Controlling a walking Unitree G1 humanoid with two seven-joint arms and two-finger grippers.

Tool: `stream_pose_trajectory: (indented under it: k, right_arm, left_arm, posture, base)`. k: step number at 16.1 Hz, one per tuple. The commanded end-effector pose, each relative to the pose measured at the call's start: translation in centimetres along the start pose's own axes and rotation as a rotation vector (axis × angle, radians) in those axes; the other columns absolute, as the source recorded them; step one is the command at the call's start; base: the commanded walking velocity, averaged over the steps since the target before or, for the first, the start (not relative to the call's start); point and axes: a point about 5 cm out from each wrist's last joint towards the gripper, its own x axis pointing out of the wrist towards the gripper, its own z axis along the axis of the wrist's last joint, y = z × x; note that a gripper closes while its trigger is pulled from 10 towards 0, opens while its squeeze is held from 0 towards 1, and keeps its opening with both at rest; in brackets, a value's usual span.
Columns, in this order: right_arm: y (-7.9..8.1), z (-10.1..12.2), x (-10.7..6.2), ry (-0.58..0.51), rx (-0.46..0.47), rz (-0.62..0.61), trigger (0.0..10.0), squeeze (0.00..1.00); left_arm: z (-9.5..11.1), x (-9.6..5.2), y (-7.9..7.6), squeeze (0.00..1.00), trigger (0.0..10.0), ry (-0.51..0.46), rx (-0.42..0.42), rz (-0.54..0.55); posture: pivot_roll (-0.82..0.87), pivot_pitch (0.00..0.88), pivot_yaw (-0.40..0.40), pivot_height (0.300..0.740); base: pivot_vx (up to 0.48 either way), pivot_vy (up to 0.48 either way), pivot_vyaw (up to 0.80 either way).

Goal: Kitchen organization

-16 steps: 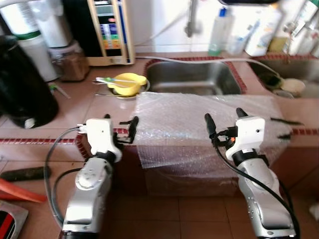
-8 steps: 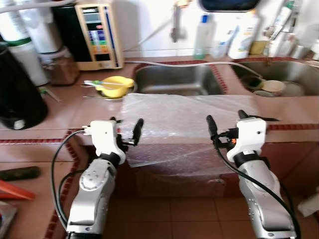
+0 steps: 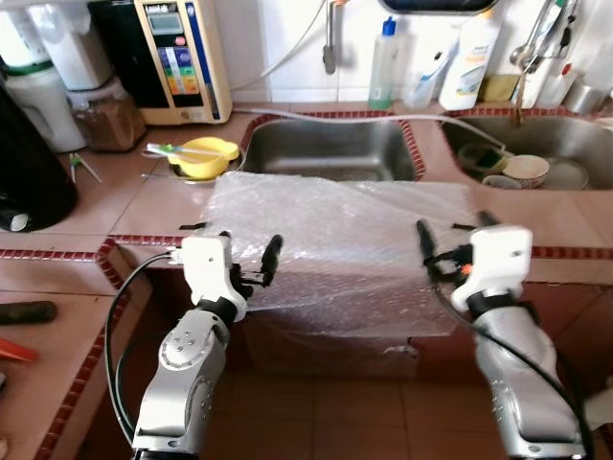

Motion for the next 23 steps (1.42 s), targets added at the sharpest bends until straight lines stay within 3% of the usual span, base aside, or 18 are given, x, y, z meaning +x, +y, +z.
stream_pose_trajectory:
  k: [1,6,10,15,20,23]
  right_arm:
    - [1.1,0.3,0.3,-0.009,0.013,0.034,10.0,0.0]
    - [1.9,-0.1,0.1,-0.004,0.009,0.063,10.0,0.0]
    - [1.6,0.1,0.5,-0.008,0.011,0.055,10.0,0.0]
    - [1.2,0.2,0.6,-0.017,0.002,0.043,10.0,0.0]
    - [1.8,1.8,1.4,-0.089,-0.034,0.074,10.0,0.0]
    - [2.1,2.1,1.5,-0.098,-0.007,0.096,10.0,0.0]
  left_arm:
    - [0.5,-0.1,1.1,0.0,10.0,-0.007,0.023,0.046]
    - [0.1,-1.0,1.2,0.0,10.0,0.009,0.018,0.064]
    - [0.2,-0.6,1.4,0.0,10.0,0.001,0.026,0.094]
    - [0.6,-0.2,1.3,0.0,10.0,-0.023,0.02,0.056]
    - [1.3,0.1,1.2,0.0,10.0,-0.059,0.02,0.041]
    - [1.2,0.2,1.1,0.0,10.0,-0.058,0.023,0.036]
  posture:
    - [-0.08,0.029,0.051,0.74]
    - [-0.06,0.038,0.051,0.74]
    - [-0.07,0.022,0.041,0.74]
    - [-0.07,0.004,0.039,0.74]
    - [-0.07,0.0,0.039,0.74]
    - [-0.07,0.0,0.04,0.74]
  base:
    - [0.0,0.0,0.0]
    - [0.0,0.0,0.48]
    - [0.0,0.0,0.2]
    - [0.0,0.0,0.0]
    - [0.049,0.0,0.0]
    - [0.273,0.0,0.0]
